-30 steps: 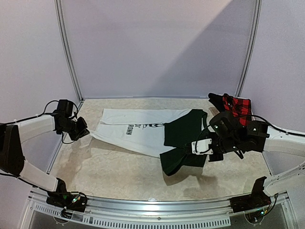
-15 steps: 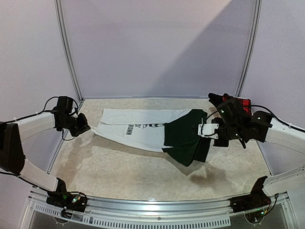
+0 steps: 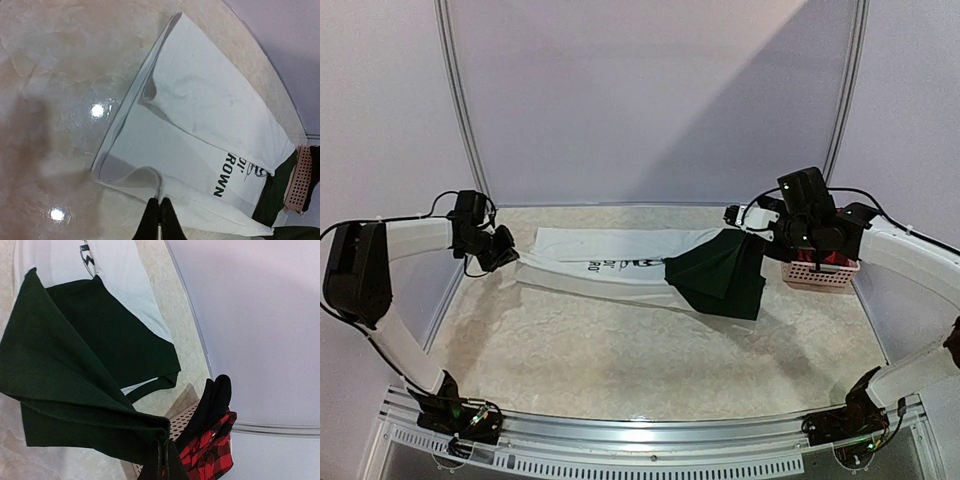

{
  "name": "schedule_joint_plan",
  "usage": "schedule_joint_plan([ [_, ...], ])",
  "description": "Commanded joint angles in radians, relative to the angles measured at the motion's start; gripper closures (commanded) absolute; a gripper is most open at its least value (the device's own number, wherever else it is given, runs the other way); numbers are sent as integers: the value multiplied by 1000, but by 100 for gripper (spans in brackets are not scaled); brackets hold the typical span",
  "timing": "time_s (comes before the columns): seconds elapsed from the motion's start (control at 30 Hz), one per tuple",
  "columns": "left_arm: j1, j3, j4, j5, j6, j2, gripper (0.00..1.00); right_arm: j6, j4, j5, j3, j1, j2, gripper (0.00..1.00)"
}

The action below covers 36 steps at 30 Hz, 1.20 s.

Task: Fold and stack the mixed laundry pile
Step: Fold the 1/3-folded T-shirt at the center of the board.

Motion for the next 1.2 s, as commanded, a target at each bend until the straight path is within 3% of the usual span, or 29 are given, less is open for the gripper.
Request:
schedule_joint_plan([
  [0.0,8,63,-4,1,19,54,100,-10,108,23,26,-50,64,100],
  [1.17,6,201,-5,-35,5,248,100,-27,349,47,261,-161,443,100],
])
